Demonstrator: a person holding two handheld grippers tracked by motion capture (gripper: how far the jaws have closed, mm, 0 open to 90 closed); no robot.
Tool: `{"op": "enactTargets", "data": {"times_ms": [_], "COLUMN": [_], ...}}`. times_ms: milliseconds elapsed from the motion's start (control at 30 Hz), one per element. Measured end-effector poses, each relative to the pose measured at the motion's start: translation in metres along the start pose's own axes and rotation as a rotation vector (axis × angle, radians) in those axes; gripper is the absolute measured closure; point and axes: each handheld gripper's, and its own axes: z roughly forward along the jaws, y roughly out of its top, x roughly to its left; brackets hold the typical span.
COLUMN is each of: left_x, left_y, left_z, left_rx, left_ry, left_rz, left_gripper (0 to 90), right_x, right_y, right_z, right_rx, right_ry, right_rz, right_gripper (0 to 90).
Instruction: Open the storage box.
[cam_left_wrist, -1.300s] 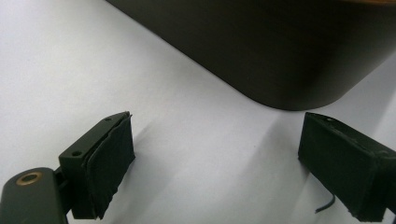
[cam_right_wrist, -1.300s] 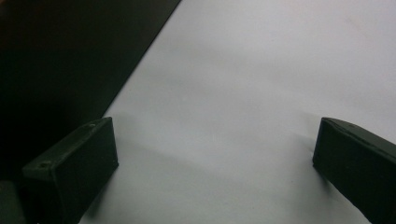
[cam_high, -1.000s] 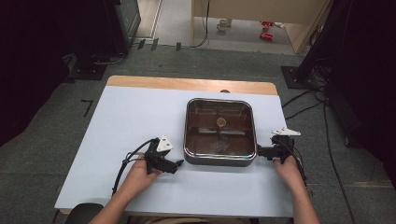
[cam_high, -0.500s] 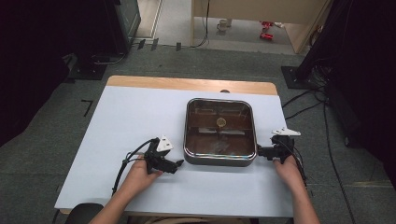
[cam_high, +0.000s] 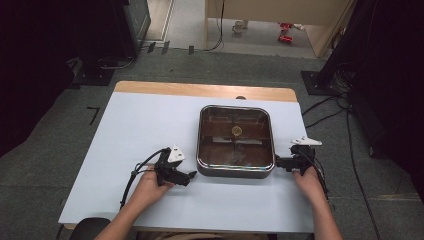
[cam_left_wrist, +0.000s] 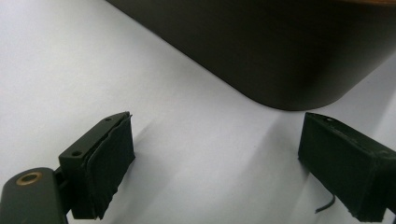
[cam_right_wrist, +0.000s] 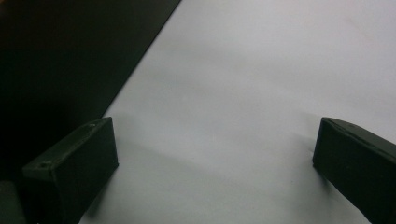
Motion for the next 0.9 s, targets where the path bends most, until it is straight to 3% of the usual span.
{"op": "enactTargets", "data": {"times_ms": [300, 333, 467, 533, 600, 700, 767, 900], "left_x": [0.001, 0.001, 0.001, 0.002, 0.006, 0.011, 0.017, 0.018], "left_y": [0.007, 0.012, 0.016, 0.017, 0.019, 0.023, 0.028, 0.034], "left_z": [0.000, 0.000, 0.000, -0.002, -0.008, -0.010, -0.014, -0.019], "left_rx": [0.054, 0.093, 0.125, 0.131, 0.131, 0.159, 0.164, 0.154], "left_ry": [-0.009, -0.007, -0.003, 0.000, -0.013, -0.047, -0.104, -0.110], "left_rz": [0.008, 0.011, 0.000, -0.001, -0.006, -0.027, -0.067, -0.070], "left_gripper": [10.5, 11.4, 15.1, 22.9, 39.0, 35.2, 35.4, 35.4], "right_x": [0.000, 0.000, 0.000, 0.000, 0.000, 0.000, 0.000, 0.000], "right_y": [0.000, 0.000, 0.000, 0.000, 0.000, 0.000, 0.000, 0.000], "right_z": [0.000, 0.000, 0.000, 0.000, 0.000, 0.000, 0.000, 0.000], "right_rx": [0.000, 0.000, 0.000, 0.000, 0.000, -0.001, 0.000, 0.000], "right_ry": [0.000, 0.000, 0.000, 0.000, 0.000, 0.000, 0.000, 0.000], "right_rz": [0.000, 0.000, 0.002, 0.002, 0.000, -0.001, 0.001, 0.001], "right_gripper": [0.0, 0.0, 0.0, 0.0, 0.0, 0.0, 0.0, 0.0]}}
